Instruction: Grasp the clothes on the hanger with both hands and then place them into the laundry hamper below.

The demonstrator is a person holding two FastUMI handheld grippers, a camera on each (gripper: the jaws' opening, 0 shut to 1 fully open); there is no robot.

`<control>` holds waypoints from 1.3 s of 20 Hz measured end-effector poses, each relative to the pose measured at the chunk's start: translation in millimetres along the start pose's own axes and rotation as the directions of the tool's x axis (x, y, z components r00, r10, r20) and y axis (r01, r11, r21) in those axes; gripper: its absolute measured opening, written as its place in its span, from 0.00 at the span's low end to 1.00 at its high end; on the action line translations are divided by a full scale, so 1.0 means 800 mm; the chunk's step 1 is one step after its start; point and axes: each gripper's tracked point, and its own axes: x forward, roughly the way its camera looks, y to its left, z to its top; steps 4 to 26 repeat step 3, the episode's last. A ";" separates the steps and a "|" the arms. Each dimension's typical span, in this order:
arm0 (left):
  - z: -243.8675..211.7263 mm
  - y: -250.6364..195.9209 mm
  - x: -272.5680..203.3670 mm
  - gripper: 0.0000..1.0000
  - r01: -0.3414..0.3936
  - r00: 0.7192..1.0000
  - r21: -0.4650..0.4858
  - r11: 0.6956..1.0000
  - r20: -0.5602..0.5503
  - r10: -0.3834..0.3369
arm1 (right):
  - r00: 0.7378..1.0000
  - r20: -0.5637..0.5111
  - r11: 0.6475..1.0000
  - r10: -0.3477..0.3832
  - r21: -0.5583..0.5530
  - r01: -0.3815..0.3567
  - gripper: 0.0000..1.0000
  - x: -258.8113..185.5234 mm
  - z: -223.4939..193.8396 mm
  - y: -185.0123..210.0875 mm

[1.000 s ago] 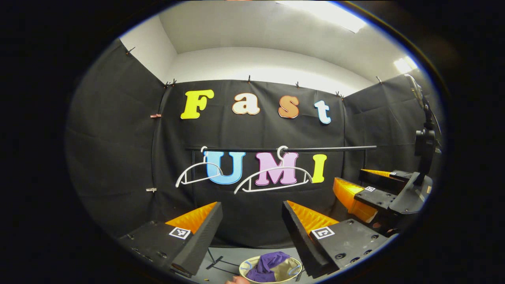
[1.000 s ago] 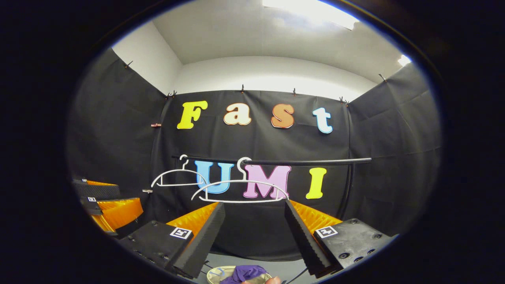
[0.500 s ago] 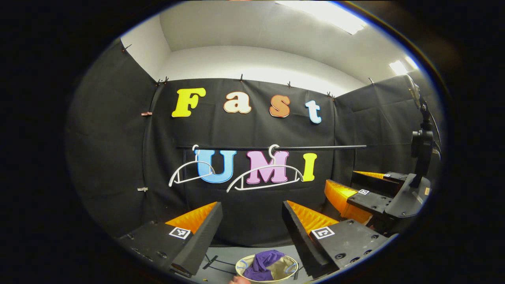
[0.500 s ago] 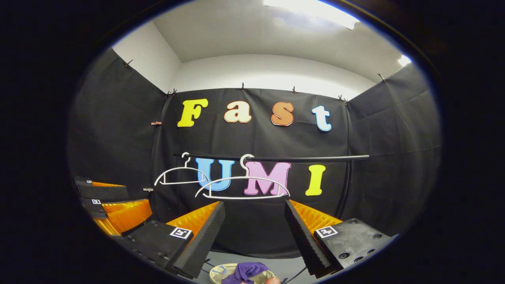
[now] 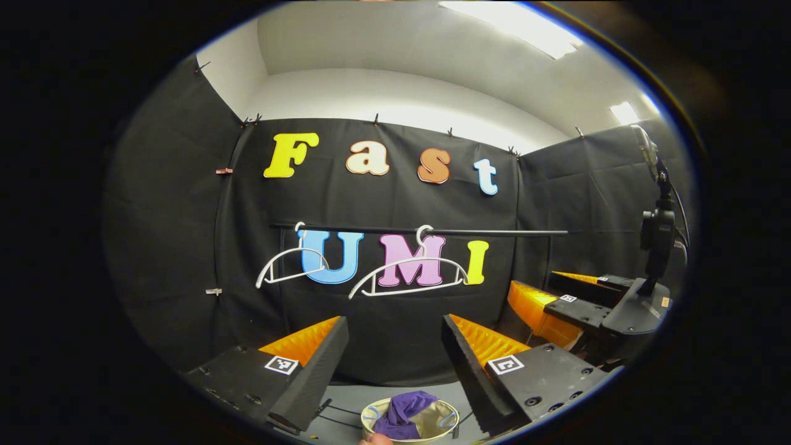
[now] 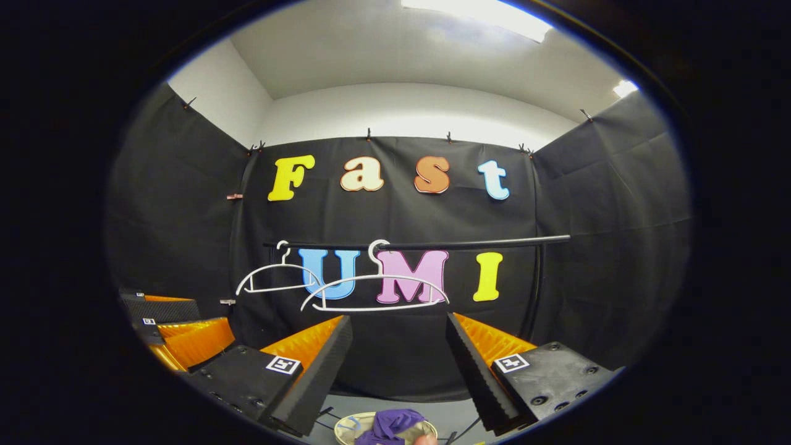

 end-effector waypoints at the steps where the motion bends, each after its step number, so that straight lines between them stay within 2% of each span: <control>1: -0.001 0.002 -0.001 0.95 0.001 1.000 -0.003 1.000 -0.001 -0.001 | 1.000 0.001 1.000 -0.002 0.000 0.002 0.98 0.000 0.000 0.000; 26: 0.000 0.006 -0.001 0.95 0.003 1.000 -0.012 1.000 0.001 -0.003 | 1.000 -0.004 1.000 -0.001 0.002 0.001 0.99 -0.001 0.000 0.000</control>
